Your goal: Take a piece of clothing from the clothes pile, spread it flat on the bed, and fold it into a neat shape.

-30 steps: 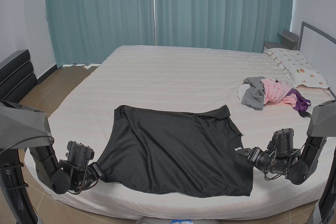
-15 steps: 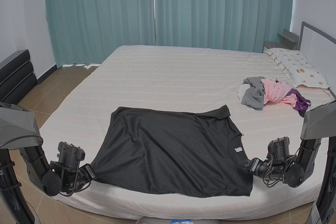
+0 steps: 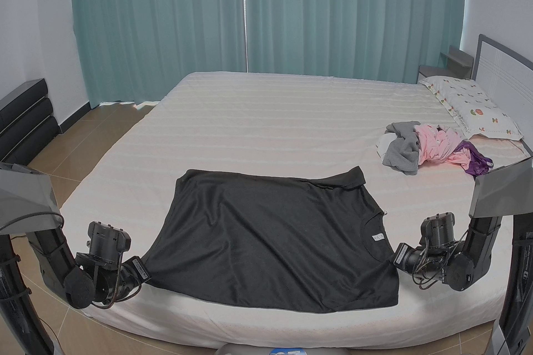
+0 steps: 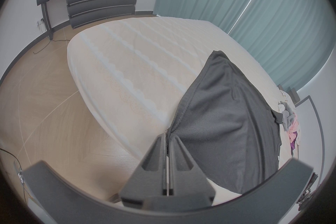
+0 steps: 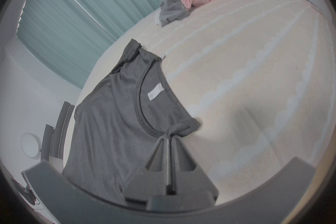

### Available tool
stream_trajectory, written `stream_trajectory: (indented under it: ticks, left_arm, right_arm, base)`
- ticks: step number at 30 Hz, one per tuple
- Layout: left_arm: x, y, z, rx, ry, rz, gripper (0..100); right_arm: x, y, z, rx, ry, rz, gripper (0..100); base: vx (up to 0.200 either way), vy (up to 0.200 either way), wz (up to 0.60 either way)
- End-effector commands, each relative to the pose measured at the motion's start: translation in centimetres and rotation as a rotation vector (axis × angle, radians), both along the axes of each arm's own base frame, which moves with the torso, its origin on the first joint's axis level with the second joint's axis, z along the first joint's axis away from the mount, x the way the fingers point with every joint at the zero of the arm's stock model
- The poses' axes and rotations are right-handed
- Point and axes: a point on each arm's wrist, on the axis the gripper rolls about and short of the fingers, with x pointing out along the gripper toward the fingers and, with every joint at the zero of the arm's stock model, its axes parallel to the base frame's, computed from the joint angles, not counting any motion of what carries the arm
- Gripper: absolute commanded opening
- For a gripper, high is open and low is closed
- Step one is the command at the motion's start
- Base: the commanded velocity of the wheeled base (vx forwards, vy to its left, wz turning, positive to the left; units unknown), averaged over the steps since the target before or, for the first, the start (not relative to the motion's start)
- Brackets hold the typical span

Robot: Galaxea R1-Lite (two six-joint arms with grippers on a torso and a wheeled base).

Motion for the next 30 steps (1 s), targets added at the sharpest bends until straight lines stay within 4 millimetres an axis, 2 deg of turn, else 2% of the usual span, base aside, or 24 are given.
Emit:
stream_trajectory:
  ticks: [1, 5, 15, 19, 21, 22, 26, 29, 30]
  left_arm:
    - [0.7, 0.2, 0.1, -0.006, -0.017, 0.012, 0]
    - [1.4, 0.5, 0.2, -0.012, -0.037, 0.03, 0]
    - [2.5, 0.4, -0.1, -0.02, -0.048, 0.029, 0]
    - [2.6, 0.3, -0.1, -0.02, -0.048, 0.029, 0]
    - [2.8, 0.3, -0.3, -0.021, -0.046, 0.028, 0]
    - [2.8, 0.3, -0.3, -0.021, -0.045, 0.028, 0]
    - [2.8, 0.2, -0.7, -0.02, -0.032, 0.027, 0]
    - [2.7, 0.2, -0.7, -0.02, -0.03, 0.027, 0]
    - [2.6, 0.3, -0.6, -0.02, -0.032, 0.027, 0]
  right_arm:
    - [2.5, -0.4, 1.9, 0.024, -0.119, -0.03, 0]
    - [4.9, 0.0, 2.6, 0.036, -0.193, -0.029, 0]
    - [10.5, 1.2, 1.8, 0.044, -0.226, -0.024, 0]
    - [11.1, 1.4, 1.5, 0.044, -0.223, -0.022, 0]
    - [12.0, 1.6, 0.8, 0.046, -0.218, -0.023, 0]
    - [12.0, 1.6, 0.8, 0.046, -0.218, -0.023, 100]
    - [12.1, 1.4, 0.3, 0.054, -0.223, -0.031, 100]
    - [11.7, 1.2, 1.3, 0.075, -0.252, -0.041, 100]
    - [10.8, 1.1, 2.4, 0.087, -0.273, -0.035, 100]
  base:
    - [0.0, 0.0, 0.0]
    - [0.0, 0.0, 0.0]
    - [0.0, 0.0, 0.0]
    - [0.0, 0.0, 0.0]
    - [0.0, 0.0, 0.0]
    - [0.0, 0.0, 0.0]
    - [0.0, 0.0, 0.0]
    - [0.0, 0.0, 0.0]
    - [0.0, 0.0, 0.0]
